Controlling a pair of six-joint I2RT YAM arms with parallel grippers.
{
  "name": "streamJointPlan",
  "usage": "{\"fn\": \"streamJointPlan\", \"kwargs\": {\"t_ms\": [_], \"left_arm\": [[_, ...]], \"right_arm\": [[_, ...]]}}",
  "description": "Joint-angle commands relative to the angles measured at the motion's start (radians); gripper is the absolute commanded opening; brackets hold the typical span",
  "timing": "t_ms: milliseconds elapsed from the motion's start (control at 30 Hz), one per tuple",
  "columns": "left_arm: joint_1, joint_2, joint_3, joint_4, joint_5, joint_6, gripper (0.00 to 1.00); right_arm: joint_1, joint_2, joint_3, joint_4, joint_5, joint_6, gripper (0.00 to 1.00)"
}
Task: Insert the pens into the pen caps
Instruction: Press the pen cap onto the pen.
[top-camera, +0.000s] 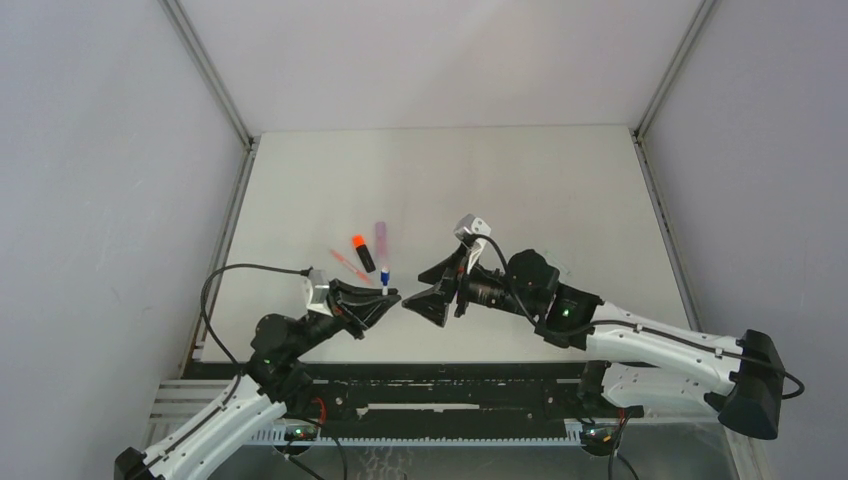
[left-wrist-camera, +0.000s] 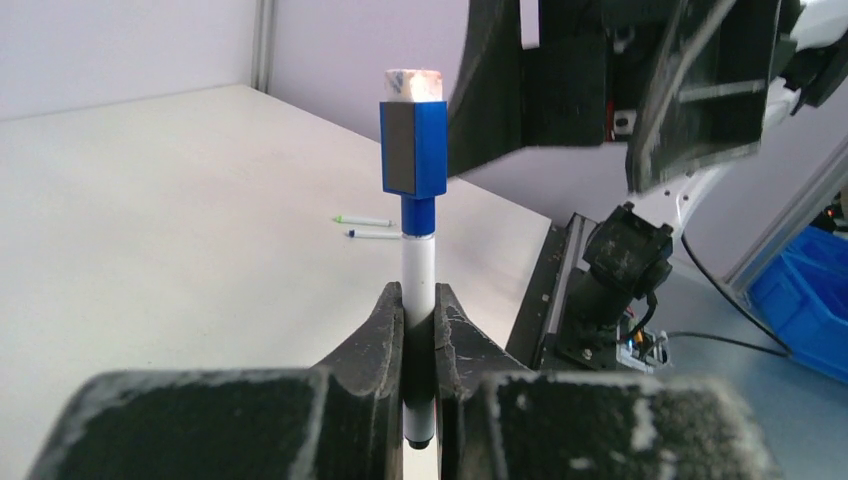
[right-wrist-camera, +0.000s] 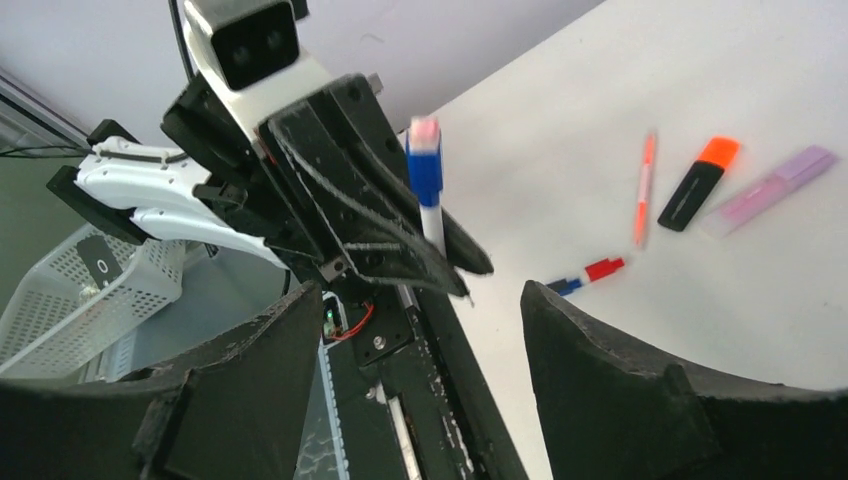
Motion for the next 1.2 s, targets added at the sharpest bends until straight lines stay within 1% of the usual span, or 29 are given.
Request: {"fn": "streamJointPlan", "kwargs": {"t_ms": [0,167,367,533,633,767,833,1000,1167], "left_arm": [[-0.021,0.033,0.006,0.026,0.052,0.06,0.0],[-0.032,0.048,0.011,0.025,0.061,0.066,0.0],[-0.033,0.05,0.011,0.025,0.063,0.068,0.0],[-0.035,0.052,0.012,0.024,0.067,0.067,0.0],[-0.036,0.055,0.014,0.024,0.067,0.069,0.0],[-0.038,0.06,0.015,0.025,0.068,0.071,0.0],[-0.038,0.062,0.018,0.025,0.06,0.07,0.0],[-0.038,0.053,0.033,0.057,0.027,0.048,0.0],[-0.038,0.034,0.057,0.105,0.001,0.011,0.0]], "right_arm": [[-0.041,0.017,0.082,0.003,-0.062,-0.058,0.71],[-0.062,0.082,0.132,0.055,-0.089,-0.05,0.66],[-0.06,0.164,0.188,0.069,-0.124,-0.051,0.59],[-0.06,0.196,0.198,0.087,-0.135,-0.045,0.48],[-0.06,0.206,0.197,0.098,-0.143,-0.04,0.35],[-0.058,0.216,0.197,0.089,-0.157,-0.038,0.1],[-0.057,0.219,0.197,0.067,-0.166,-0.039,0.0],[-0.037,0.226,0.174,-0.016,-0.169,-0.046,0.0],[-0.018,0.243,0.127,-0.079,-0.188,0.006,0.0]]}}
